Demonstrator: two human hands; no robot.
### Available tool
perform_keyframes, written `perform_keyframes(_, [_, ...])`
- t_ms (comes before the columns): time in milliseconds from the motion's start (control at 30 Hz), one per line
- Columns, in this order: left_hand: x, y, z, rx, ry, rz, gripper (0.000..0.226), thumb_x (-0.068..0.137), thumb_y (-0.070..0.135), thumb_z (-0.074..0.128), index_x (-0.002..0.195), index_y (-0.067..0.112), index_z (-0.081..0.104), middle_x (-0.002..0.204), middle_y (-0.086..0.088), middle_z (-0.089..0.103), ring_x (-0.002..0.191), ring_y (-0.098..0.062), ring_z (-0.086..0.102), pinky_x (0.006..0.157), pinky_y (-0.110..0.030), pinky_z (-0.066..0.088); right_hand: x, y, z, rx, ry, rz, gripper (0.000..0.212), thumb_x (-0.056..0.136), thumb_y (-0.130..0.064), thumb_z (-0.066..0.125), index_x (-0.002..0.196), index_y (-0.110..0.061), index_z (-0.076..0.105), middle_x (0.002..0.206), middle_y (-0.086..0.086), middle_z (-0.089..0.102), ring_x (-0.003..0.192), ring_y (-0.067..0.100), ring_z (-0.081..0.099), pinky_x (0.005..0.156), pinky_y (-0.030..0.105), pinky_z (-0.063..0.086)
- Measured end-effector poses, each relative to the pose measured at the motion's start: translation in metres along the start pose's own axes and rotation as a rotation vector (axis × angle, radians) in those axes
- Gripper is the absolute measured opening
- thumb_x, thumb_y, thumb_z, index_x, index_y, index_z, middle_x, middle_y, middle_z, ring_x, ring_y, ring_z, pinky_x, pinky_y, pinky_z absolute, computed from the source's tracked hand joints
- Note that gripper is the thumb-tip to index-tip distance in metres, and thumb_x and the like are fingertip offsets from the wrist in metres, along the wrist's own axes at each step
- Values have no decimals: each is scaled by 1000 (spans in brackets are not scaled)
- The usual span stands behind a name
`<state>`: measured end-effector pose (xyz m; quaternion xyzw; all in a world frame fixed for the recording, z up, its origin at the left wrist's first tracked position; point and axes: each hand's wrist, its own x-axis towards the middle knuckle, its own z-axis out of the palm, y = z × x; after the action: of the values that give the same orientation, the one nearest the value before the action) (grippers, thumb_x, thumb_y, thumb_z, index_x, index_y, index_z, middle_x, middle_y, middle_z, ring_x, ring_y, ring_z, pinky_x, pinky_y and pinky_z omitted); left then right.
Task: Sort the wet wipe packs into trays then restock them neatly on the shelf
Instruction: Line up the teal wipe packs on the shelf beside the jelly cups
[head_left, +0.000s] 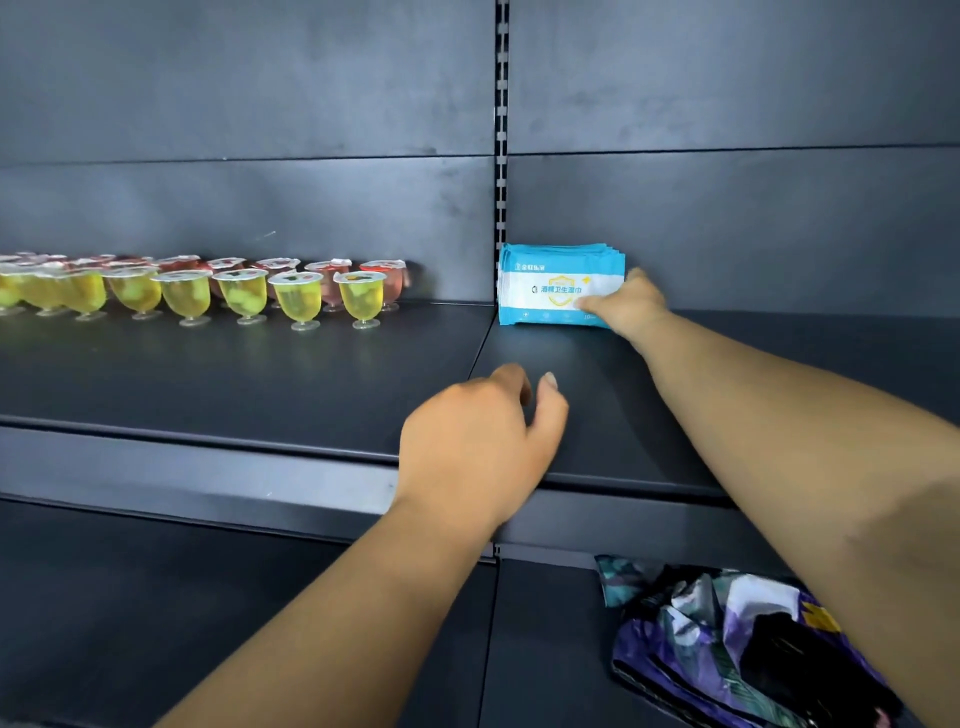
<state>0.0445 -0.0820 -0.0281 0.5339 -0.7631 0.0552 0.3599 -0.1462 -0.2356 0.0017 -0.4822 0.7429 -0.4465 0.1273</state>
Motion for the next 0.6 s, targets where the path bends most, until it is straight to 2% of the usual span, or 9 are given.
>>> perform_keyframes(133, [-1, 0, -2, 3, -4, 26, 36, 96, 44, 28, 82, 19, 49, 57, 4, 44, 63, -20, 45, 48, -23, 28, -29, -3, -29, -132, -7, -28, 60, 84, -30, 67, 132, -5, 42, 133, 11, 50, 119, 26, 50, 89, 29, 41])
perform_keyframes(233, [-2, 1, -4, 3, -18, 30, 38, 97, 42, 28, 85, 15, 52, 57, 3, 42, 64, -22, 45, 48, -27, 29, -69, -8, -59, -179, 7, -163, 40, 87, -27, 63, 120, -7, 55, 125, 9, 58, 114, 24, 54, 90, 26, 41])
perform_keyframes(300, [-4, 4, -7, 33, -25, 41, 38, 98, 39, 28, 90, 12, 54, 62, 0, 47, 67, -26, 47, 54, -29, 31, -106, -5, -79, -183, 12, -272, 31, 86, -26, 63, 114, -12, 59, 118, 4, 61, 109, 20, 56, 86, 22, 39])
perform_keyframes(367, [-7, 7, -12, 67, 14, 69, 40, 98, 38, 27, 97, 9, 55, 77, -9, 59, 74, -32, 54, 58, -31, 36, -142, 5, -99, -197, 10, -406, 28, 86, -27, 63, 112, -14, 60, 115, 2, 61, 106, 17, 56, 86, 22, 38])
perform_keyframes(400, [-13, 11, -14, 59, 77, 110, 44, 96, 39, 27, 100, 7, 57, 83, -14, 63, 78, -34, 58, 62, -33, 39, -162, 14, -110, -215, 15, -482, 28, 87, -27, 63, 111, -14, 61, 115, 1, 61, 106, 16, 55, 88, 22, 38])
perform_keyframes(467, [-30, 22, -16, 4, 185, 266, 50, 89, 39, 29, 95, 3, 63, 83, -18, 66, 78, -37, 63, 67, -35, 46, -196, 37, -127, -240, 55, -660, 27, 86, -28, 63, 108, -11, 64, 109, 2, 64, 104, 19, 56, 87, 24, 39])
perform_keyframes(533, [-56, 38, -14, -49, 271, 367, 42, 86, 32, 36, 89, 1, 65, 84, -16, 68, 85, -34, 66, 72, -35, 49, -225, 62, -139, -223, 132, -849, 28, 82, -32, 60, 96, -9, 68, 93, 4, 69, 90, 26, 62, 78, 24, 40])
perform_keyframes(600, [-92, 58, -4, -103, 255, 368, 37, 87, 29, 39, 90, 2, 65, 87, -13, 68, 91, -29, 64, 76, -33, 46, -248, 97, -150, -177, 164, -947, 31, 78, -34, 53, 85, -9, 70, 80, 3, 70, 76, 25, 64, 70, 23, 41])
